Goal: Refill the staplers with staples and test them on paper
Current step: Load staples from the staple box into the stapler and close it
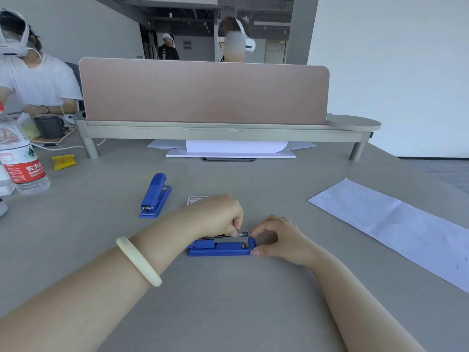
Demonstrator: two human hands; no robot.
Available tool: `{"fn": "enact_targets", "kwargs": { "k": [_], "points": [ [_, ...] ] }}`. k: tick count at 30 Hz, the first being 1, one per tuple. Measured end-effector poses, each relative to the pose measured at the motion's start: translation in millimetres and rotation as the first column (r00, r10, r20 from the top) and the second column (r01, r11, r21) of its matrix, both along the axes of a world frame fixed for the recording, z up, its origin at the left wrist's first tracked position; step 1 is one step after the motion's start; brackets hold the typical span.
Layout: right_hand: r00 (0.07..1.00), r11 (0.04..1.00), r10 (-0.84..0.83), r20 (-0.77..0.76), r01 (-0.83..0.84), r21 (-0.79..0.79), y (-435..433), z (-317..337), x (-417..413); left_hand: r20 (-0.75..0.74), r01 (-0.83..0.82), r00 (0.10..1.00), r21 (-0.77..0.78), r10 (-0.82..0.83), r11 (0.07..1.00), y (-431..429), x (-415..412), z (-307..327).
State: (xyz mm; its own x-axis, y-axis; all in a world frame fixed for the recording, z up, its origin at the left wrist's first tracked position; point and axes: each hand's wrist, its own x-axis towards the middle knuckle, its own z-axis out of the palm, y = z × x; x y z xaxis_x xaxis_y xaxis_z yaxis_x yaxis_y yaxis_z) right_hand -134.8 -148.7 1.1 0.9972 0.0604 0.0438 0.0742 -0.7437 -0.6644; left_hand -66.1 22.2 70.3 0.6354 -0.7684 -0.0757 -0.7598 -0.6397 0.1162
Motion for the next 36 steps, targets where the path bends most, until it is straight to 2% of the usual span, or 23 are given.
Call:
{"fn": "enact_targets", "kwargs": {
  "k": [13, 22, 28, 32, 36],
  "points": [
    [1.0, 1.0, -0.001, -0.002, 0.001, 0.0, -0.9, -0.9, 0.2, 0.024, 0.013, 1.0, -0.02, -0.013, 1.0, -2.1, 0.5, -5.6],
    [1.0, 1.0, 0.005, -0.007, -0.005, 0.005, -1.2, -0.6, 0.5, 0.006, 0.017, 1.0, -0.092, -0.017, 0.996, 11.3, 5.8, -9.7],
    [1.0, 1.0, -0.003, -0.002, 0.003, 0.002, 0.0, 0.0, -0.9, 0.042, 0.038, 0.998, -0.048, -0.036, 0.998, 14.0, -0.7, -19.9],
    [1.0, 1.0, -0.003, -0.002, 0.003, 0.012, -0.8, -1.7, -0.3, 0.171, 0.051, 0.984, -0.038, -0.044, 0.998, 17.6, -10.1, -28.5],
    [1.0, 1.0, -0.002, 0.001, 0.002, 0.009, -0.8, -2.5, 0.2, 0.329, 0.103, 0.944, -0.204, -0.031, 0.974, 27.3, -13.0, -43.6]
  ]
}}
